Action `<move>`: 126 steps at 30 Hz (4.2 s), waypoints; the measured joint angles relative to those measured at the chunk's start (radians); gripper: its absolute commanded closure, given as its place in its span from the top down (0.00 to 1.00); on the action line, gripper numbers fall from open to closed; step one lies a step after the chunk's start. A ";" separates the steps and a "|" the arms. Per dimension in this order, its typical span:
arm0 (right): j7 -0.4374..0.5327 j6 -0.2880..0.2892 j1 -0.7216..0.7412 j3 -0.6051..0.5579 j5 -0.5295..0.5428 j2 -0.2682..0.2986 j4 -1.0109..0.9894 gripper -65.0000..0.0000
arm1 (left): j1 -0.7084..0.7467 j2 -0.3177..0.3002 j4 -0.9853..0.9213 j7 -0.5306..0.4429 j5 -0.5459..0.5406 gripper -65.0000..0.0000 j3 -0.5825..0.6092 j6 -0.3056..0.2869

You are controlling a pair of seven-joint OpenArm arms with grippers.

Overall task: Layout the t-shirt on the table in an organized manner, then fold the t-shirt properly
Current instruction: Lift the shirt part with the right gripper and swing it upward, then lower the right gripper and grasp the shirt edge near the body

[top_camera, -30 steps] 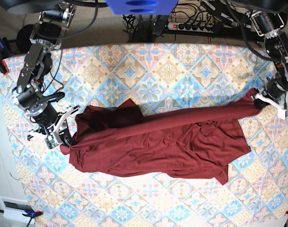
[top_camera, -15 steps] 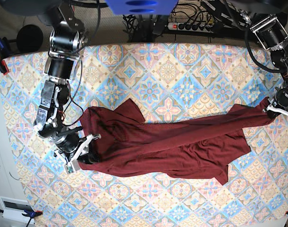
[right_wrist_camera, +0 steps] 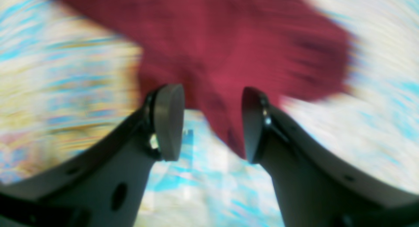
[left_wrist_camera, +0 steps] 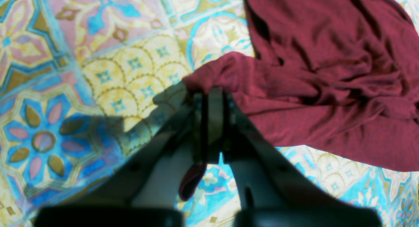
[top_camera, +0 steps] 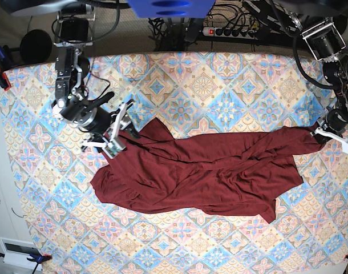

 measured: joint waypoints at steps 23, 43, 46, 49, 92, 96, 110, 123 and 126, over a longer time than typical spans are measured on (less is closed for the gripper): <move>0.261 -0.018 0.010 -0.202 -0.161 -0.041 -0.362 0.42 | 0.024 -0.007 0.003 -0.002 0.003 0.00 -0.003 0.003; 0.286 -0.020 0.193 -0.200 -0.152 -0.055 -0.420 0.42 | 0.050 -0.007 0.004 -0.002 -0.003 0.00 -0.003 0.002; 0.291 -0.017 0.163 -0.207 -0.165 -0.053 -0.494 0.42 | 0.050 -0.007 0.004 -0.002 -0.001 0.00 -0.003 0.002; 0.309 0.002 0.150 -0.210 -0.164 -0.050 -0.515 0.42 | 0.050 -0.007 0.005 -0.003 -0.005 0.00 -0.003 -0.001; 0.101 -0.026 -0.146 -0.513 -0.187 0.098 0.120 0.03 | 0.146 -0.025 0.020 -0.003 0.000 0.00 0.000 -0.058; 0.134 0.004 -0.100 -0.606 -0.145 0.106 0.139 0.03 | 0.148 -0.038 0.020 -0.006 0.003 0.00 0.000 -0.057; 0.060 -0.004 -0.082 -0.586 -0.156 0.116 0.134 0.47 | 0.227 -0.062 0.020 -0.083 -0.004 0.00 0.001 -0.058; 0.130 -0.009 0.172 -0.291 -0.150 0.117 -0.079 0.43 | 0.230 -0.060 0.020 -0.080 -0.005 0.00 0.004 -0.058; 0.127 -0.003 0.205 -0.251 -0.153 0.106 -0.213 0.43 | 0.230 -0.060 0.020 -0.080 -0.004 0.00 0.004 -0.057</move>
